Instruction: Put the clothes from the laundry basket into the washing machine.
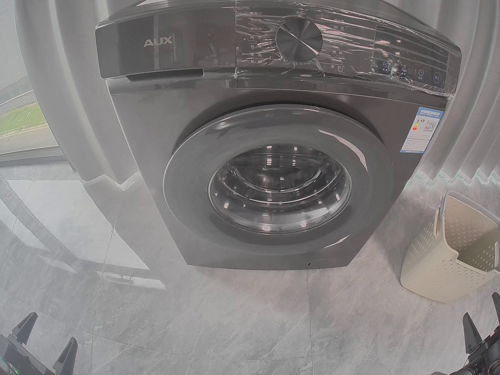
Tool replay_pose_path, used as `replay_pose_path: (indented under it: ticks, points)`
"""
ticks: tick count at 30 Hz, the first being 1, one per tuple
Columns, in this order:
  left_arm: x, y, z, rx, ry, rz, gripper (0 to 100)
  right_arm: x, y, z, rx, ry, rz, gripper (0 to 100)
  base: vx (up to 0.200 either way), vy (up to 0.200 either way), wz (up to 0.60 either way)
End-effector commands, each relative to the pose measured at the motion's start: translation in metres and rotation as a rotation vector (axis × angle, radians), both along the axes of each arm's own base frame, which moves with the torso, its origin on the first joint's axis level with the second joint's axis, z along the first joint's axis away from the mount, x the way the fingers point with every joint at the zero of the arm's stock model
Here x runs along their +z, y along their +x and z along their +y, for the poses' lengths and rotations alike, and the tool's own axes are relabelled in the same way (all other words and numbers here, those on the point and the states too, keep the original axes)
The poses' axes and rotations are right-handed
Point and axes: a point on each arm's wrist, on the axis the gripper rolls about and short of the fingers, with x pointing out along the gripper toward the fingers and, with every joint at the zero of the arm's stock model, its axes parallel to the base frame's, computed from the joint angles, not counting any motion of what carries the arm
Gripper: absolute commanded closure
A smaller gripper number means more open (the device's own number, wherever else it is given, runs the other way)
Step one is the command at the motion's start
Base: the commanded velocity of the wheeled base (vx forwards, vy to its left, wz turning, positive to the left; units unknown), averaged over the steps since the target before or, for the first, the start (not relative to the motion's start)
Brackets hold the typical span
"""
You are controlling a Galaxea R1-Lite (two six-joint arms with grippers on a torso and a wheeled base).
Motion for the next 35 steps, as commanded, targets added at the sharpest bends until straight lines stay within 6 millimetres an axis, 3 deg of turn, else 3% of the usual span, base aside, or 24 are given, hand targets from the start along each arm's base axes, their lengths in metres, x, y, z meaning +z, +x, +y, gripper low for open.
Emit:
replay_pose_path:
  ticks: [1, 6, 10, 35]
  points:
    - [-0.0049, 0.0010, -0.0001, 0.000, 0.001, 0.018, 0, -0.0049, 0.0009, 0.0000, 0.000, 0.001, 0.010, 0, 0.000, 0.000, 0.00]
    - [-0.0049, 0.0012, -0.0005, 0.020, 0.008, 0.021, 0, -0.0051, 0.0009, 0.0000, 0.000, 0.001, 0.012, 0, 0.000, 0.000, 0.00]
    - [-0.0059, -0.0041, -0.0029, 0.171, 0.007, -0.046, 0, -0.0051, 0.0009, 0.0000, 0.000, 0.001, 0.012, 0, 0.000, 0.000, 0.00]
    - [-0.0065, -0.0063, -0.0023, 0.139, -0.002, -0.075, 0, -0.0050, 0.0010, 0.0000, -0.001, 0.000, 0.013, 0, 0.000, 0.000, 0.00]
